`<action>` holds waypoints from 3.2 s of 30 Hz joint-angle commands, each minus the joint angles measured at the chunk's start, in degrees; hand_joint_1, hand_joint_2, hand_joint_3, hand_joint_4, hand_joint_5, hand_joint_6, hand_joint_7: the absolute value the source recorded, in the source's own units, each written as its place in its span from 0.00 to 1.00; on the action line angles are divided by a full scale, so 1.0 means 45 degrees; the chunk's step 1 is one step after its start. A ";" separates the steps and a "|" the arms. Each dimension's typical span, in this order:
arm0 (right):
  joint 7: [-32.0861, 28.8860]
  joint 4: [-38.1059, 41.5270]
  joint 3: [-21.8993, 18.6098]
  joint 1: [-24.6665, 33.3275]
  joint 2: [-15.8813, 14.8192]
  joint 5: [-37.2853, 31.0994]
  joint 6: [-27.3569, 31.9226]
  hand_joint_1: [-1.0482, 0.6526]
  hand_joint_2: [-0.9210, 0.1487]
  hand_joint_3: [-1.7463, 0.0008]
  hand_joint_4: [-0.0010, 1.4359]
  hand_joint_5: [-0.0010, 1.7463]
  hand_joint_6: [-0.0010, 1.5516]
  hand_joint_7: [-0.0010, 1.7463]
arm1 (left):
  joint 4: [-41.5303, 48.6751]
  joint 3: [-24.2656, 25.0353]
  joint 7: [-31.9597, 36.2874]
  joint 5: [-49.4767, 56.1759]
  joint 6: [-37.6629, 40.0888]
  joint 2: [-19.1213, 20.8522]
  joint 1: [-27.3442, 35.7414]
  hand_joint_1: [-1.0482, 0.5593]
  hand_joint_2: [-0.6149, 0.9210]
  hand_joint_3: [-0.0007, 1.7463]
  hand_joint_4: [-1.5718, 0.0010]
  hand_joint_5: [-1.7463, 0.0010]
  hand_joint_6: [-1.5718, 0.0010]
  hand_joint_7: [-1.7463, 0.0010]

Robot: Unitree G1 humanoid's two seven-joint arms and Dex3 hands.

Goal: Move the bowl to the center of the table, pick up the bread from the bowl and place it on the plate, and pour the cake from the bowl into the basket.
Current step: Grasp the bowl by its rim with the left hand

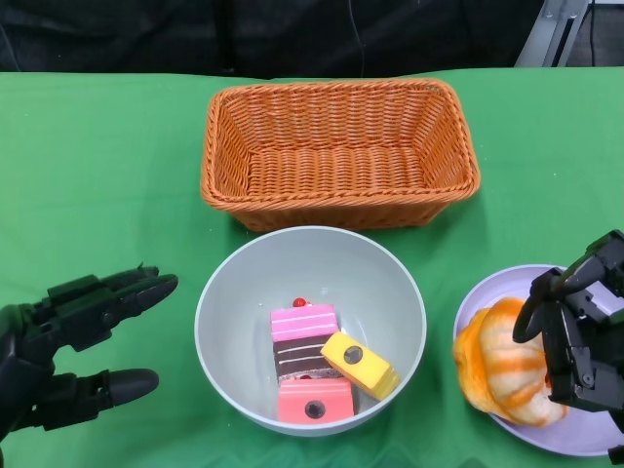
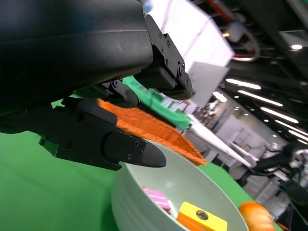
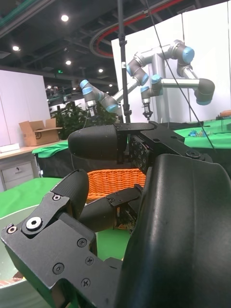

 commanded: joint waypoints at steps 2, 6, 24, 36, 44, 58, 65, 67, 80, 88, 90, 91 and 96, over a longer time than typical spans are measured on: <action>-0.0248 0.0061 -0.0189 0.0004 0.0111 -0.0001 0.0037 0.51 0.56 0.22 0.52 1.00 0.40 0.87 | -0.1108 0.0324 0.1206 0.1364 -0.0217 0.0105 0.0104 0.42 1.00 0.07 0.65 0.98 0.70 0.99; -0.0269 0.0106 -0.0133 -0.0001 0.0125 -0.0110 -0.0019 0.50 0.55 0.23 0.53 1.00 0.40 0.86 | -0.1676 0.0258 0.2447 0.2773 -0.0217 0.0226 0.0134 0.43 1.00 0.07 0.63 0.98 0.68 0.99; 0.0088 0.0574 -0.0117 -0.0176 0.0332 -0.0110 -0.0346 0.49 0.57 0.21 0.52 1.00 0.39 0.86 | -0.3138 -0.2427 0.8365 1.0080 0.0098 0.1948 -0.0401 0.45 1.00 0.08 0.57 1.00 0.62 1.00; -0.0142 0.0768 0.0084 -0.0002 0.0917 -0.0773 -0.0964 0.50 0.55 0.21 0.53 0.99 0.40 0.87 | -0.4127 -0.9349 1.8374 1.4954 0.6075 0.4337 -0.1145 0.44 1.00 0.10 0.56 0.99 0.61 0.99; -0.0299 0.0445 0.0340 0.0174 0.0956 -0.0765 -0.0624 0.50 0.56 0.20 0.53 1.00 0.39 0.89 | -0.4112 -1.1683 1.8725 1.4100 0.7743 0.4837 -0.1879 0.45 1.00 0.08 0.54 0.98 0.59 0.99; -0.0268 0.0395 0.0587 0.0313 0.1171 -0.0678 -0.0850 0.51 0.56 0.21 0.53 1.00 0.40 0.87 | -0.4506 -1.3005 1.7323 1.2436 0.7992 0.5134 -0.2324 0.43 1.00 0.10 0.52 0.98 0.57 0.99; -0.0358 0.0469 0.0717 0.0348 0.1354 -0.0914 -0.1094 0.52 0.54 0.22 0.53 1.00 0.40 0.87 | -0.4397 -1.3118 1.5411 1.1425 0.7335 0.5133 -0.2727 0.43 1.00 0.11 0.50 0.97 0.55 0.98; -0.0385 0.0575 0.0747 0.0341 0.1439 -0.1050 -0.1312 0.53 0.53 0.22 0.52 1.00 0.40 0.86 | -0.4345 -1.3173 1.5053 1.1337 0.7215 0.5100 -0.2891 0.43 1.00 0.11 0.49 0.97 0.55 0.98; -0.0551 0.0471 0.1096 0.0578 0.1552 -0.1438 -0.1475 0.51 0.51 0.23 0.53 1.00 0.41 0.86 | -0.4169 -1.3171 1.3702 1.0787 0.6798 0.4819 -0.3301 0.41 1.00 0.13 0.44 0.95 0.50 0.98; -0.0664 0.0643 0.1147 0.0568 0.1699 -0.1541 -0.1760 0.52 0.51 0.24 0.54 0.97 0.42 0.84 | -0.3798 -1.3184 1.3651 1.0857 0.7235 0.4606 -0.3626 0.44 1.00 0.13 0.41 0.93 0.46 0.97; -0.0697 0.0612 0.1185 0.0588 0.1702 -0.1553 -0.1717 0.52 0.51 0.24 0.55 0.97 0.42 0.84 | -0.3753 -1.3175 1.3652 1.0842 0.7328 0.4585 -0.3686 0.43 1.00 0.13 0.41 0.93 0.46 0.97; -0.0686 0.0578 0.1208 0.0606 0.1691 -0.1523 -0.1657 0.52 0.50 0.24 0.55 0.97 0.42 0.84 | -0.3787 -1.3146 1.3614 1.0813 0.7425 0.4580 -0.3669 0.43 1.00 0.12 0.41 0.93 0.46 0.97; -0.0624 0.0548 0.1292 0.0653 0.1658 -0.1459 -0.1587 0.52 0.50 0.24 0.55 0.98 0.42 0.85 | -0.4112 -1.2977 1.3649 1.0629 0.8234 0.4414 -0.3267 0.43 1.00 0.09 0.40 0.92 0.45 0.97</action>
